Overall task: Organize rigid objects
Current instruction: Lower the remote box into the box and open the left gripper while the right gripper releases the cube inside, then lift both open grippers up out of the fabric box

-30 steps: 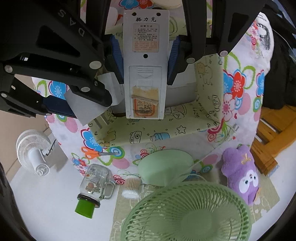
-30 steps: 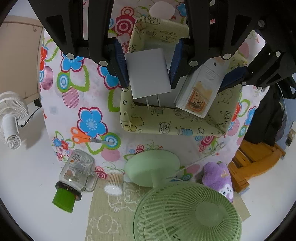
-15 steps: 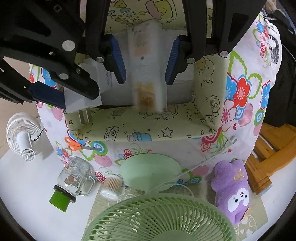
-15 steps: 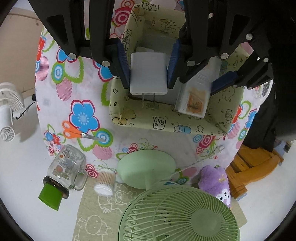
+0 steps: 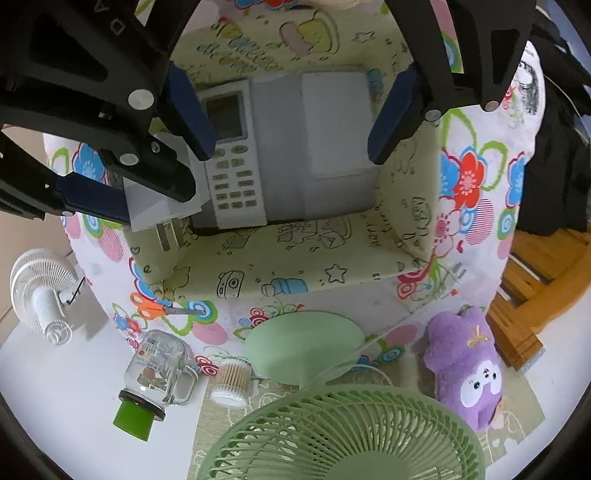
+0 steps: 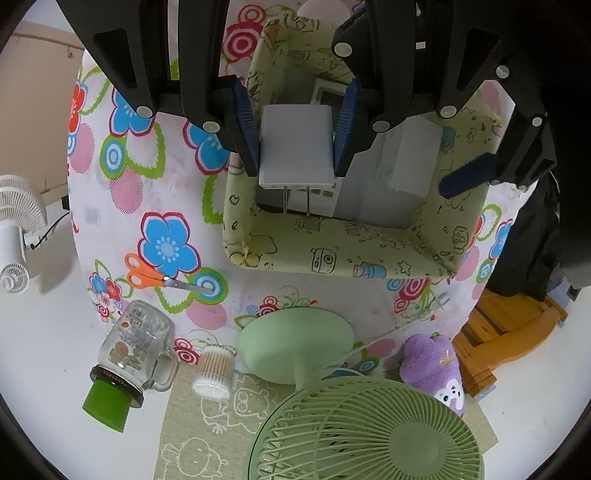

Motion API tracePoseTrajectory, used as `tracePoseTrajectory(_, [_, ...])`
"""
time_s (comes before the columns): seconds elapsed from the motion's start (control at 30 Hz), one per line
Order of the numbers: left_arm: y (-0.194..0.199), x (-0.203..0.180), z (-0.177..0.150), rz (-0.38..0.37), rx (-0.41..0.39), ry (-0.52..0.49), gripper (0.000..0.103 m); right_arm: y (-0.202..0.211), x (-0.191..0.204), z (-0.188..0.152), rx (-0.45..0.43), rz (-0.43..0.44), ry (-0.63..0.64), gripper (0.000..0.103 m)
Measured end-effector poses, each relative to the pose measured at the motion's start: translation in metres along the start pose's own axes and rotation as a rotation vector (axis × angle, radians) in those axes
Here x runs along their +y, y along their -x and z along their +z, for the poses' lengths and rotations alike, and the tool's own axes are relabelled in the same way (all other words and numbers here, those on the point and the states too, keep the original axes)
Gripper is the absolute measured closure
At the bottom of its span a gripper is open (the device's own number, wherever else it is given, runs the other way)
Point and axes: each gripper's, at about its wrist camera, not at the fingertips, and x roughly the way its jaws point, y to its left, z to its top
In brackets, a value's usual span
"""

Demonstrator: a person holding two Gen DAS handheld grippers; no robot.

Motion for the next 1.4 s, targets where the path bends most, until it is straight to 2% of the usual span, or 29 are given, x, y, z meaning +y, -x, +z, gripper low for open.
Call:
tracePoseTrajectory(0.4, [0.011, 0.012, -0.023, 0.056, 0.024, -0.057, 0.012, -0.001, 0.018, -0.022, 0.026, 0.029, -0.023, 0.06])
tracePoseTrajectory(0.67, [0.025, 0.02, -0.028, -0.008, 0.016, -0.058, 0.011, -0.005, 0.033, -0.021, 0.027, 0.066, -0.033, 0.06])
tracePoseTrajectory(0.77, [0.029, 0.022, -0.028, 0.036, 0.004, -0.06, 0.007, -0.007, 0.039, -0.019, 0.027, 0.075, -0.031, 0.06])
tracePoseTrajectory(0.97, [0.025, 0.033, -0.027, 0.037, 0.026, -0.049, 0.007, -0.014, 0.046, -0.016, 0.043, 0.111, -0.038, 0.059])
tracePoseTrajectory(1.0, [0.025, 0.034, -0.027, 0.038, 0.026, -0.049, 0.007, -0.014, 0.047, -0.015, 0.043, 0.117, -0.036, 0.058])
tracePoseTrajectory(1.03, [0.026, 0.035, -0.027, 0.037, 0.026, -0.049, 0.007, -0.014, 0.047, -0.015, 0.043, 0.123, -0.037, 0.051])
tracePoseTrajectory(1.07, [0.026, 0.035, -0.028, 0.037, 0.026, -0.049, 0.007, -0.013, 0.048, -0.015, 0.041, 0.128, -0.041, 0.039])
tracePoseTrajectory(1.1, [0.026, 0.036, -0.028, 0.038, 0.026, -0.05, 0.007, -0.012, 0.048, -0.015, 0.036, 0.133, -0.045, 0.035])
tracePoseTrajectory(1.4, [0.031, 0.031, -0.035, 0.033, 0.019, -0.094, 0.007, -0.002, 0.043, -0.026, 0.029, 0.103, -0.076, 0.024])
